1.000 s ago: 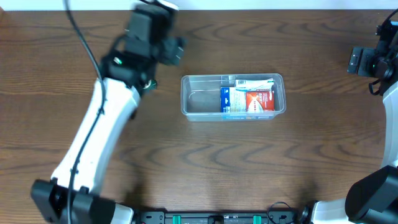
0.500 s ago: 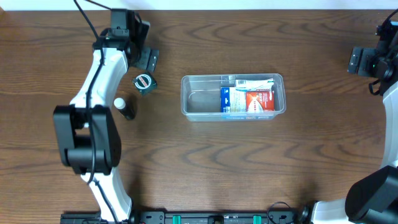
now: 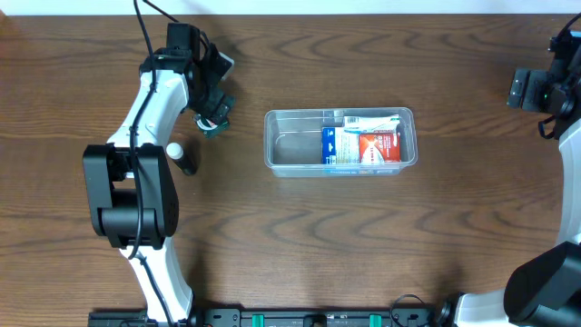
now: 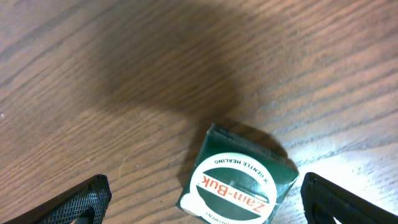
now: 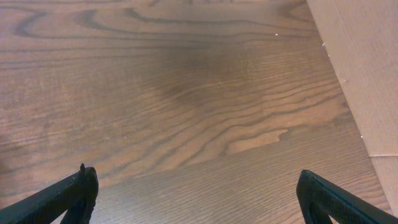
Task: Pack container
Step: 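Move the left gripper to the green Zam-Buk tin and grasp it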
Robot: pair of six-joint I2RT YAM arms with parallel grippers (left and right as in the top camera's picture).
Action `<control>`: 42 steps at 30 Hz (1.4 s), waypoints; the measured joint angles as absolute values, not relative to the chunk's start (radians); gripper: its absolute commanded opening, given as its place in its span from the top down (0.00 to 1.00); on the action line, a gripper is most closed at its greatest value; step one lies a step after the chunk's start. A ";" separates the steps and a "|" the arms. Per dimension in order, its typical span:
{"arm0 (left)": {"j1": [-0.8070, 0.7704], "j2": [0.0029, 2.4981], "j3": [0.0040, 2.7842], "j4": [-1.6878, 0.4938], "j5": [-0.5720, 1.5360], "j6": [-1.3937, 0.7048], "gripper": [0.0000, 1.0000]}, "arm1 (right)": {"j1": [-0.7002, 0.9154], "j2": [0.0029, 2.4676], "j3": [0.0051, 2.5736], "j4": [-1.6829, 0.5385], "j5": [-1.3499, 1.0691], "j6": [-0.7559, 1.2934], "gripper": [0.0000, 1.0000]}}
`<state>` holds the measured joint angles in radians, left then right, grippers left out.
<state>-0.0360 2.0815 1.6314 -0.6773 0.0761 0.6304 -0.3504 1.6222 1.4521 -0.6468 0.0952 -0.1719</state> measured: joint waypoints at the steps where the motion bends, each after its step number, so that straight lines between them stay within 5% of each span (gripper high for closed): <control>1: -0.035 2.082 1.631 -0.678 0.076 0.637 0.02 | -0.350 1.622 1.452 -0.647 0.095 -0.171 0.01; 35: -0.034 2.178 1.632 -0.788 0.105 0.663 0.01 | -0.350 1.623 1.452 -0.647 0.095 -0.171 0.01; 42: -0.034 2.178 1.632 -0.801 0.106 0.671 0.33 | -0.350 1.622 1.452 -0.647 0.095 -0.172 0.01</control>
